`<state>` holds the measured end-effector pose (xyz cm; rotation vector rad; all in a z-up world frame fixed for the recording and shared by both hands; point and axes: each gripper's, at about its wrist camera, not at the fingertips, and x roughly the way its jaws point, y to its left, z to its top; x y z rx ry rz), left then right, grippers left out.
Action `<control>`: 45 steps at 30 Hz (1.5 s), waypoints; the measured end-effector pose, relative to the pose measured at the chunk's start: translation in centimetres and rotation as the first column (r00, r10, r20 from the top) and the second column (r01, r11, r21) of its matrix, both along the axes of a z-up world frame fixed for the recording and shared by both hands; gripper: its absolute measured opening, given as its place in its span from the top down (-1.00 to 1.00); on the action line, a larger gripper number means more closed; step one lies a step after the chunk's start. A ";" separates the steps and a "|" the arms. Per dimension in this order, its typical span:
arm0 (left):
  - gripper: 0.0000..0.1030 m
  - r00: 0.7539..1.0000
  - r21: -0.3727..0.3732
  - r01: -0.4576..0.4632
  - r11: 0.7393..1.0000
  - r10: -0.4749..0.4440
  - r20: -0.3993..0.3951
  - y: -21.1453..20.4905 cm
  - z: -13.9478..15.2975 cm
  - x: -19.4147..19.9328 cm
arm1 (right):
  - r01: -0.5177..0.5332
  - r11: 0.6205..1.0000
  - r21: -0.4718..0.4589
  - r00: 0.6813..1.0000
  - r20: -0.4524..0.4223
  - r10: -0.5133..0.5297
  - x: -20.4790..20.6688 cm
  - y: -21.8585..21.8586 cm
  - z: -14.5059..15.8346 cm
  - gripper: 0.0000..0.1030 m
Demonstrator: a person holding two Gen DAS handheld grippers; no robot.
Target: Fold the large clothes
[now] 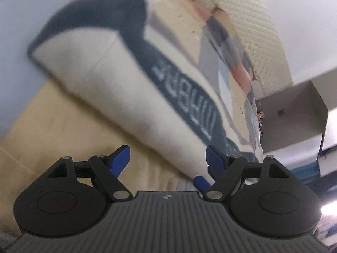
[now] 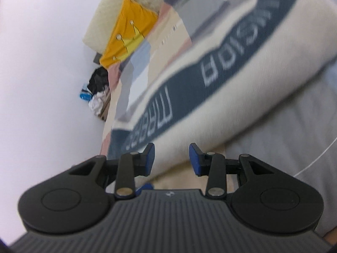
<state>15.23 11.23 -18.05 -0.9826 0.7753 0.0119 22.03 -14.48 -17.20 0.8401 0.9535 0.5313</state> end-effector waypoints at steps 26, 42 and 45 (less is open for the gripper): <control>-0.60 0.940 -0.394 -0.329 0.858 0.336 -0.053 6.4 -5.3 -0.1 | 0.391 0.900 0.191 0.907 -0.248 -0.341 1.5 -4.3 -5.2 -0.60; -0.58 0.914 -0.443 -0.387 0.809 0.401 -0.067 8.2 -5.8 -1.6 | 0.641 0.751 0.158 0.757 -0.293 -0.585 1.0 -8.9 -5.7 -0.60; -0.58 0.911 -0.436 -0.391 0.811 0.408 -0.059 8.3 -6.0 -1.5 | 0.649 0.748 0.140 0.749 -0.289 -0.596 1.6 -9.0 -5.8 -0.60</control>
